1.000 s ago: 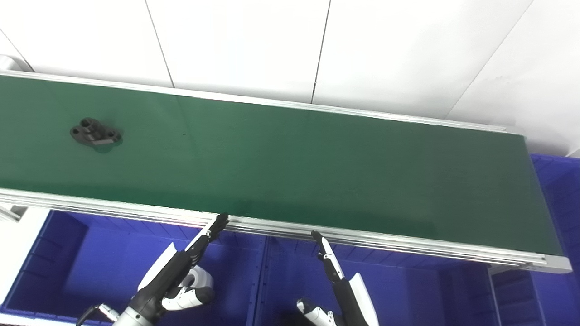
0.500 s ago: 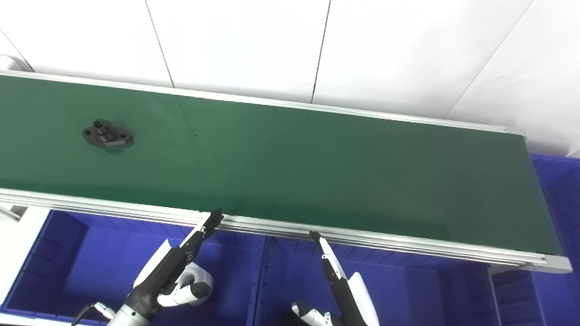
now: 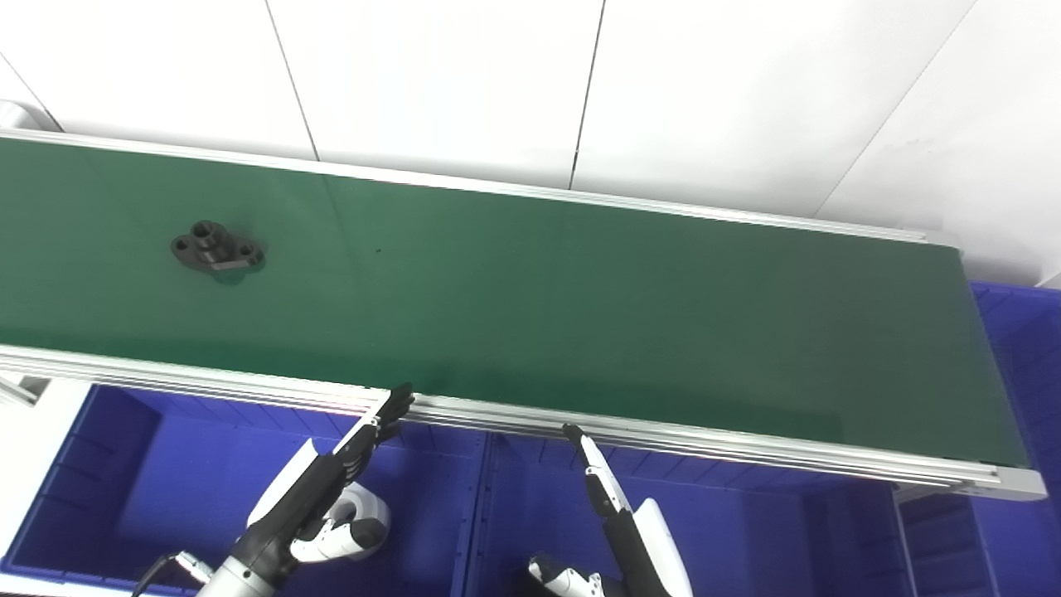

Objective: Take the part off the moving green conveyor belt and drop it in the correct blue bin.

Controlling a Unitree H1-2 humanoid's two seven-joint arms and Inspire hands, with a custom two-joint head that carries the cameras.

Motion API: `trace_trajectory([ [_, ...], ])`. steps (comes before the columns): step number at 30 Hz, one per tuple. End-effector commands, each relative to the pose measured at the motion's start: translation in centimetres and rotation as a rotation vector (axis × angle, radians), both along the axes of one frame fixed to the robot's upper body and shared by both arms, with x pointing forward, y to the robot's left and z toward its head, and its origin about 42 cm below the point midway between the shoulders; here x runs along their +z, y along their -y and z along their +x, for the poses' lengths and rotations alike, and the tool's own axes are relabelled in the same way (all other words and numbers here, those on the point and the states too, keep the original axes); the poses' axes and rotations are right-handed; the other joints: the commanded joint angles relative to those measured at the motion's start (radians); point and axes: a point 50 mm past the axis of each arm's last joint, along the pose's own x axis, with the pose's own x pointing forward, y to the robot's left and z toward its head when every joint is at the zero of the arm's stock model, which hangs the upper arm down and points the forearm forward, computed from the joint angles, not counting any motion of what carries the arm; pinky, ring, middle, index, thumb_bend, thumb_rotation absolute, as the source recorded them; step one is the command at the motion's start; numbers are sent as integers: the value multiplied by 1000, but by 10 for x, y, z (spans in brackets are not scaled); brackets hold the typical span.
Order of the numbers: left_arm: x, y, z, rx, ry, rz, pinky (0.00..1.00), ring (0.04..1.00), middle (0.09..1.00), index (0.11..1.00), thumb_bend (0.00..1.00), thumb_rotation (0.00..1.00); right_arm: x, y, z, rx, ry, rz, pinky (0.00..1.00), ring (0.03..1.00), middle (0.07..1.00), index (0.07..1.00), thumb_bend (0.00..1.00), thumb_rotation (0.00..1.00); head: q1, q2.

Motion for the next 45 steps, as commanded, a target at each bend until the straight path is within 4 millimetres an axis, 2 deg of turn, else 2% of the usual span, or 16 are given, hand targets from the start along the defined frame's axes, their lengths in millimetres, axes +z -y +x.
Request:
trace_trajectory([
  [1,9,-3,-2,-30,48,15,953,987,1000,1000,819,841,11,-16,5,10,39,44,972,1000,1000,1000,750,841,18,-10],
  [5,1,0,-7,-46,13,5,960,999,1000,1000,836,833,3,-11,3,22,36,45,974,1000,1000,1000,743,823,167,-114],
  [8,-5,7,-9,-39,-3,2,943,990,1000,1000,849,822,-4,-6,2,27,46,29,982,1000,1000,1000,736,827,248,-178],
  [9,-8,9,-9,-37,-9,2,936,986,1000,997,854,821,-7,-4,2,26,47,26,979,1000,1000,1000,738,830,288,-217],
  [10,-9,10,-10,-36,-13,1,925,979,998,992,863,813,-9,-4,1,25,48,24,971,1000,1000,1000,742,837,288,-217],
  [13,-14,13,-7,-17,-19,1,897,960,980,974,885,802,-15,-3,1,14,47,27,947,1000,1000,1000,765,857,345,-284],
  [14,-15,13,-7,-11,-21,-2,876,946,968,960,892,783,-16,-3,1,11,47,27,939,1000,1000,1000,770,866,345,-284],
  [15,-17,14,-6,-3,-25,-6,868,941,964,955,894,776,-18,-3,2,9,48,27,936,1000,1000,1000,772,869,362,-302],
  [19,-21,15,-5,24,-24,1,812,900,938,924,904,768,-22,-2,3,8,48,29,995,1000,1000,1000,771,867,378,-325],
  [25,-23,16,-3,46,-18,18,803,884,919,910,899,781,-26,-1,3,5,42,40,1000,1000,1000,1000,770,847,376,-341],
  [40,-31,13,0,61,-27,41,783,863,897,890,875,766,-32,-4,4,-4,49,35,1000,1000,1000,1000,755,838,362,-425],
  [45,-34,13,0,68,-27,53,773,857,892,887,876,771,-29,-4,5,-13,62,43,1000,1000,1000,1000,752,843,364,-436],
])
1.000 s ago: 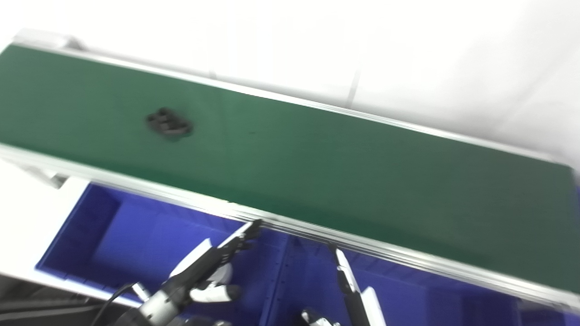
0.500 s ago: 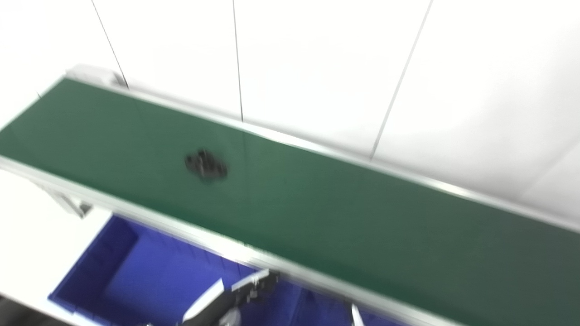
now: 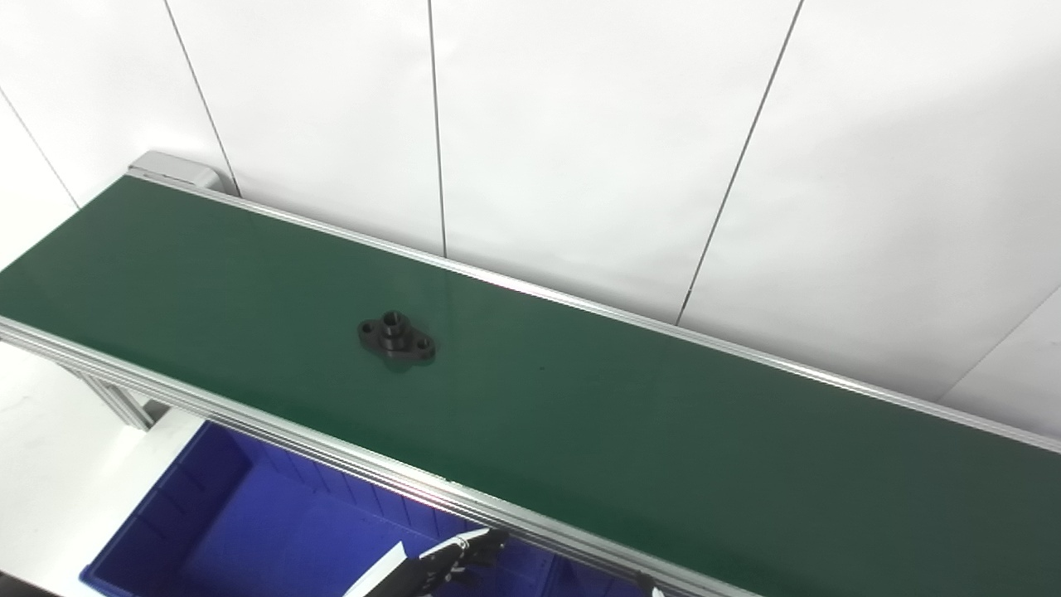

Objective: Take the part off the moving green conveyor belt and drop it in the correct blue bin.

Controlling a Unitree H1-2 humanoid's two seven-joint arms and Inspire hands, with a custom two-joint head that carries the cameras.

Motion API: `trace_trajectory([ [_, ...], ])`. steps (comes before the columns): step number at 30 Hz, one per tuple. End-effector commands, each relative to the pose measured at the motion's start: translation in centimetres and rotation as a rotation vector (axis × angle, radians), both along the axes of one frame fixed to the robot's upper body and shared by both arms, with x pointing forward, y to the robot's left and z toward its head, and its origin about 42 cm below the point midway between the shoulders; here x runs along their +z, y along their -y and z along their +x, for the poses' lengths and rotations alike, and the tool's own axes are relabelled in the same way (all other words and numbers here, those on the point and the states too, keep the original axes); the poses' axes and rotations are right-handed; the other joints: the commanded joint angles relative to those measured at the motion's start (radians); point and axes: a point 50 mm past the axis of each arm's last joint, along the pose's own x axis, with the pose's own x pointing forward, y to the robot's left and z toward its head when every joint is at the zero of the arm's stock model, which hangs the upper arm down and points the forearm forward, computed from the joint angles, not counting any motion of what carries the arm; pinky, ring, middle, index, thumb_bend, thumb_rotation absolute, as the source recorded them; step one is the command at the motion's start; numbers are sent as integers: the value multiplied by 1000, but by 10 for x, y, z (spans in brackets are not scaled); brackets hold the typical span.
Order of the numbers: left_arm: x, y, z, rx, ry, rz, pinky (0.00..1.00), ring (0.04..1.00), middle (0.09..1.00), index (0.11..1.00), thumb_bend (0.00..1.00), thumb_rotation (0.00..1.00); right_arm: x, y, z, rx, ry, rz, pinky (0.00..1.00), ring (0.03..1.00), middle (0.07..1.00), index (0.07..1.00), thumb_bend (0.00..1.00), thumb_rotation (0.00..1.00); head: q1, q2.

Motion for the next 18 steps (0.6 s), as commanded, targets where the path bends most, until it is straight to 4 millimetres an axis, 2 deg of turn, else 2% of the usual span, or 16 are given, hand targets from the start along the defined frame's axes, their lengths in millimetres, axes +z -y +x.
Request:
trace_trajectory([
  [1,6,-2,2,0,54,2,773,856,892,886,878,772,7,-7,1,7,48,53,1000,1000,1000,1000,752,841,0,-2],
  [11,5,2,5,5,76,17,760,844,880,870,877,776,30,-2,5,-41,123,101,1000,1000,1000,1000,760,831,0,-2],
  [13,5,3,5,9,83,19,752,839,877,868,870,773,38,-1,7,-62,157,114,973,1000,1000,1000,732,795,-1,0],
  [18,5,5,6,24,95,24,726,817,861,853,876,776,58,1,12,-101,202,181,983,980,985,1000,732,707,-4,4],
])
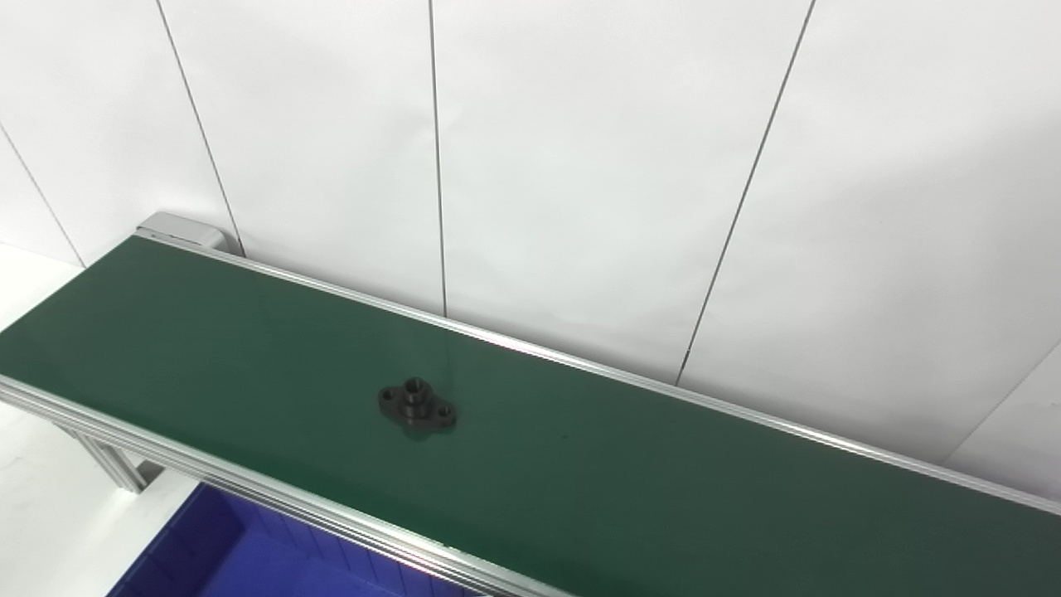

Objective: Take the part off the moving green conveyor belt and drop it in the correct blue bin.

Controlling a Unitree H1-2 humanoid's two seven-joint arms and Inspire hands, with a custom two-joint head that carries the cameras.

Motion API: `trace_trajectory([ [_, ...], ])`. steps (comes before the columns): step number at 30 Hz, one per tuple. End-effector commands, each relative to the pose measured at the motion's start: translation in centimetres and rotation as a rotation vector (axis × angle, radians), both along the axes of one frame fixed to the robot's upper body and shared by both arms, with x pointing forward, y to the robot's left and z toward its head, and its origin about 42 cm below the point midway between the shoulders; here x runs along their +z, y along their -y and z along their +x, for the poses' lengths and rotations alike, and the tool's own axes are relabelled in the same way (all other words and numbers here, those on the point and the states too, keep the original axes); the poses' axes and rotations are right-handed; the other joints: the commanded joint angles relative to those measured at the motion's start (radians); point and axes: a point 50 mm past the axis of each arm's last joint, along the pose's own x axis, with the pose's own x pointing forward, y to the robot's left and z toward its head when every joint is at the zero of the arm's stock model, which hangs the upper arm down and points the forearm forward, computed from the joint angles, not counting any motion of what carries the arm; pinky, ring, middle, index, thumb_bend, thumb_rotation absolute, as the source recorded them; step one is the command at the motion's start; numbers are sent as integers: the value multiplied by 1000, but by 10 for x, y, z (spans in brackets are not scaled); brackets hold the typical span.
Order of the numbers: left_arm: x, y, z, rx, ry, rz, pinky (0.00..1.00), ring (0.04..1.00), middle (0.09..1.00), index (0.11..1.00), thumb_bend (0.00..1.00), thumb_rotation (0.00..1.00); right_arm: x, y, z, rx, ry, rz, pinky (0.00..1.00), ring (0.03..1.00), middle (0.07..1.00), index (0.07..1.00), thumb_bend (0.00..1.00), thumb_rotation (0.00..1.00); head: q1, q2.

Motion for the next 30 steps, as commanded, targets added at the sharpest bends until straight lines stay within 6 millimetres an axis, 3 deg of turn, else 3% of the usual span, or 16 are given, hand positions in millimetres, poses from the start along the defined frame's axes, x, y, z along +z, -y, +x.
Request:
trace_trajectory([
  [1,7,-4,3,3,55,-9,725,816,860,852,873,774,18,0,2,-24,80,74,993,968,958,1000,726,678,-1,1],
  [10,7,-4,2,4,76,14,715,803,846,841,874,787,46,-3,15,-35,184,132,1000,943,904,1000,692,586,-5,2],
  [16,8,-7,1,4,78,15,719,803,842,837,865,784,60,-6,34,-45,264,119,996,911,887,994,719,596,-25,11],
  [18,8,-8,1,4,77,15,718,801,840,834,854,779,65,-7,42,-52,290,109,872,877,873,967,731,602,-35,13],
  [20,9,-9,1,3,77,16,717,800,840,834,848,777,70,-7,51,-51,319,99,809,859,864,955,732,596,-43,16],
  [26,10,-11,0,6,82,22,709,794,835,829,851,780,87,-5,79,-29,342,48,731,810,837,937,755,616,-81,33],
  [30,13,-15,-1,2,90,30,703,793,838,831,850,780,102,-3,98,-10,348,-11,692,786,822,940,779,638,-168,76],
])
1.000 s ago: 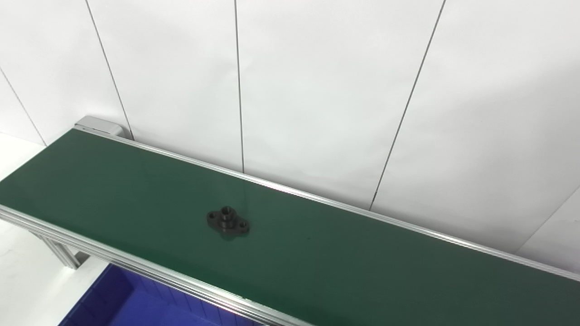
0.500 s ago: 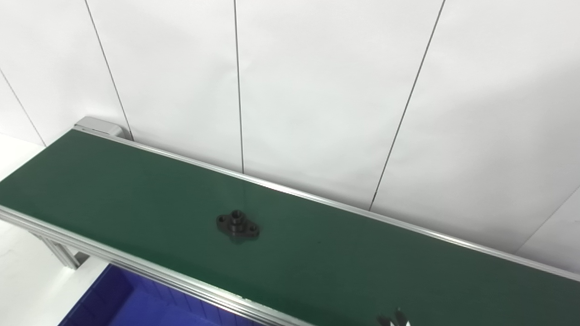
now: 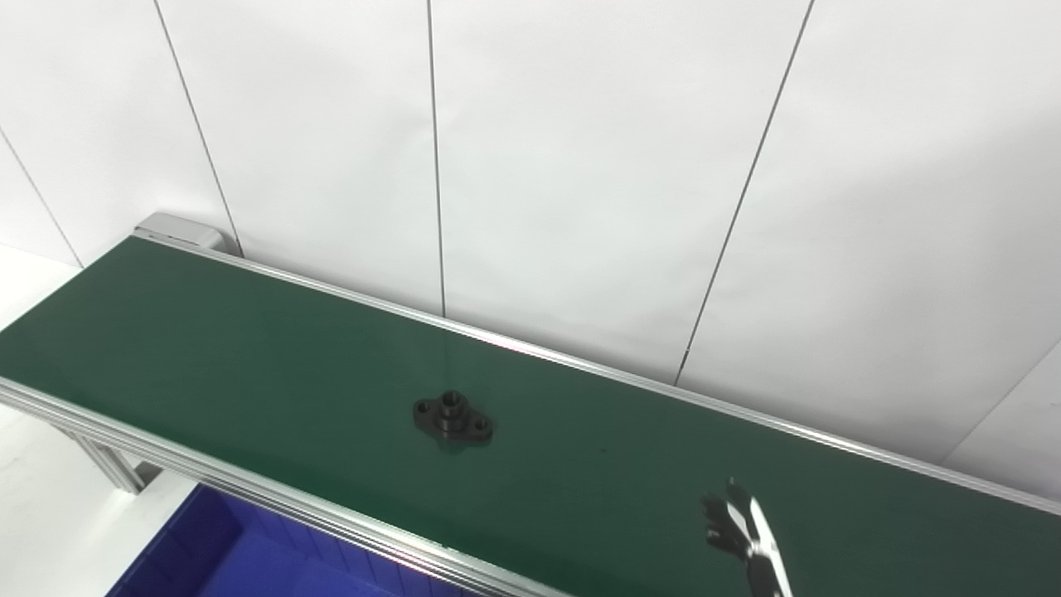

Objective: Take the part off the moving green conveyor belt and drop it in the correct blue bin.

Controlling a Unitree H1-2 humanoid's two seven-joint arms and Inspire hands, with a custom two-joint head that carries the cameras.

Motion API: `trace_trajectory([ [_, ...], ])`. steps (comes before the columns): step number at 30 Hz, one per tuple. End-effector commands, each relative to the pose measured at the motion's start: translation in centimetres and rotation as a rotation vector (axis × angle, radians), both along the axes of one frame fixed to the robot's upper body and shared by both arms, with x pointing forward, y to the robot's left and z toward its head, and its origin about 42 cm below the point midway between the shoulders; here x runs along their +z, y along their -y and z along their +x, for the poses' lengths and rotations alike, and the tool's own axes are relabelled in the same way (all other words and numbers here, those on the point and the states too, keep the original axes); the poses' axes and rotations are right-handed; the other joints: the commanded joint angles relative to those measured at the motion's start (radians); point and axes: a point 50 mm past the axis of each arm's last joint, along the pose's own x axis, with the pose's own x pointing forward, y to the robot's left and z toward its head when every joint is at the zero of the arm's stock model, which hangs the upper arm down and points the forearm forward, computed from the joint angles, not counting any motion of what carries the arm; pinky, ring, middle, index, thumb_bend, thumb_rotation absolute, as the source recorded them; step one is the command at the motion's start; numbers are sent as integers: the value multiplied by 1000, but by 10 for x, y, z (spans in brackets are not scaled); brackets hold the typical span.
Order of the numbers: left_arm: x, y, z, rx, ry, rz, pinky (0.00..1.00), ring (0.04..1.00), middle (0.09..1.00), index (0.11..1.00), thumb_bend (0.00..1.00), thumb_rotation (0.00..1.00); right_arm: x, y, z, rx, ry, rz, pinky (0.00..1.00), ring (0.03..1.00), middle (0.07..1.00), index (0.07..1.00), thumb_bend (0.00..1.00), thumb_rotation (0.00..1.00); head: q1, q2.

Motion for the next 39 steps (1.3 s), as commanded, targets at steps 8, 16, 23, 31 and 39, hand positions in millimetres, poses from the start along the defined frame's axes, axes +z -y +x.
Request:
trace_trajectory([
  [8,22,-13,0,16,67,-40,719,808,849,844,865,766,44,-4,34,13,18,-52,711,785,815,902,807,574,-135,120],
  [16,31,-17,3,28,66,-88,756,831,877,879,855,746,63,-14,51,8,31,-82,720,767,810,884,741,429,-197,182],
  [23,36,-18,4,30,78,-98,793,851,891,895,857,801,71,-20,70,-5,19,-144,698,777,836,893,748,403,-233,228],
  [31,34,-21,6,27,64,-101,818,860,896,898,824,824,71,-23,91,21,-22,-248,680,780,848,914,750,405,-237,234],
  [39,33,-25,4,22,44,-112,826,863,893,895,820,820,67,-34,117,65,-52,-314,680,785,847,910,777,399,-233,227],
])
